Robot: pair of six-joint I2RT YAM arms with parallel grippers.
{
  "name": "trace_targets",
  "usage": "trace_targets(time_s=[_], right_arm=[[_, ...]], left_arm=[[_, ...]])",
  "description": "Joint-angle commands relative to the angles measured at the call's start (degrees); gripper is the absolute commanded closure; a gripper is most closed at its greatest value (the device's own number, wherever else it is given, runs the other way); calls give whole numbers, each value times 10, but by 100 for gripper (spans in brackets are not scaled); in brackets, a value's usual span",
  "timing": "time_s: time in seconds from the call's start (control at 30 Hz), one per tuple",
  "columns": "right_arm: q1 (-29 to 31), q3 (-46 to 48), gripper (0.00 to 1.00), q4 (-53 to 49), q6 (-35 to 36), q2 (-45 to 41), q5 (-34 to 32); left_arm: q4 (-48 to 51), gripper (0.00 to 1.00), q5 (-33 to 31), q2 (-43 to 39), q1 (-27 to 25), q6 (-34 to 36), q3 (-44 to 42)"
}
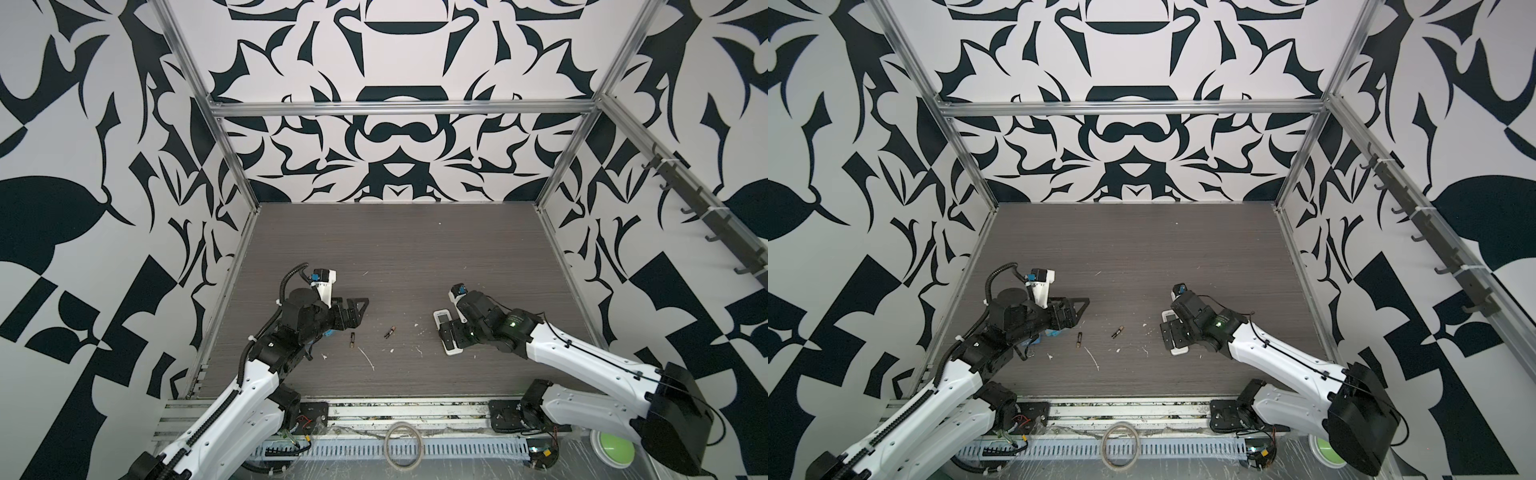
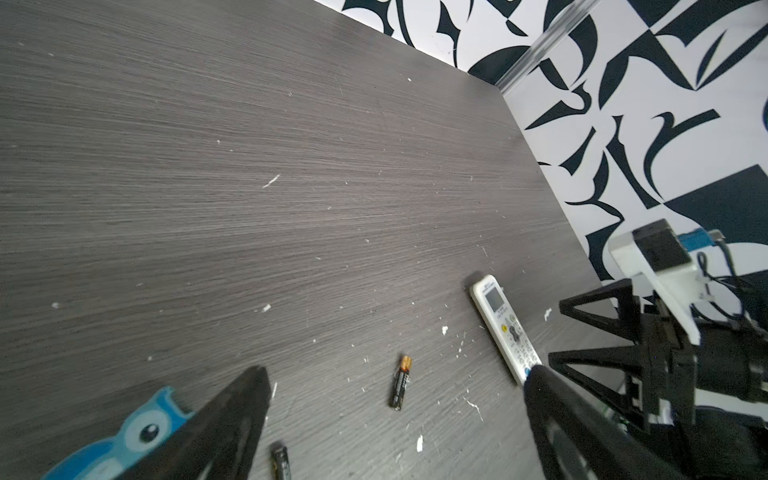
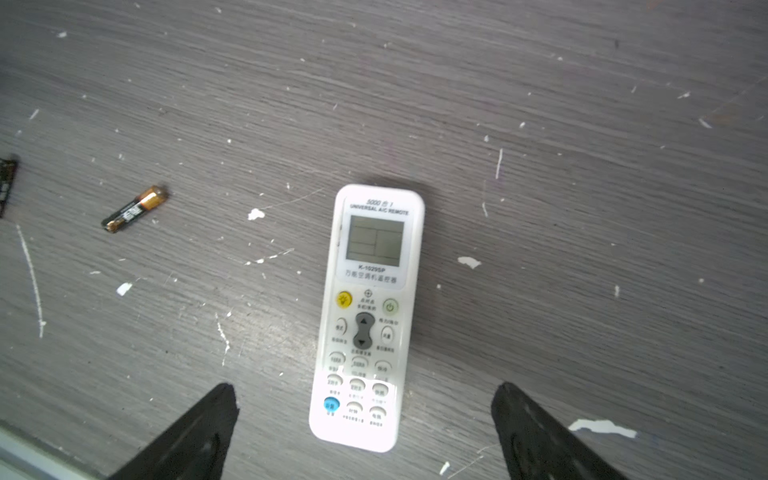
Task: Load the batteries into the remote control
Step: 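Move the right gripper over the white remote while the left arm reaches toward it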
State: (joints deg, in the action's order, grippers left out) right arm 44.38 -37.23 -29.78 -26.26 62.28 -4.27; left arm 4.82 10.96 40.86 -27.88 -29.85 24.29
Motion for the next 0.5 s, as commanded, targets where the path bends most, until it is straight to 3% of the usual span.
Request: trace_targets(time_s=[0.0,0.47], right_arm=[[7,4,0,-2,-16,-5,2],[23,11,0,17,-29,54,-16]], left_arm=[[-22,1,23,-20,-13,-11,-8],[-61,1,24,-6,-34,-19,-28]])
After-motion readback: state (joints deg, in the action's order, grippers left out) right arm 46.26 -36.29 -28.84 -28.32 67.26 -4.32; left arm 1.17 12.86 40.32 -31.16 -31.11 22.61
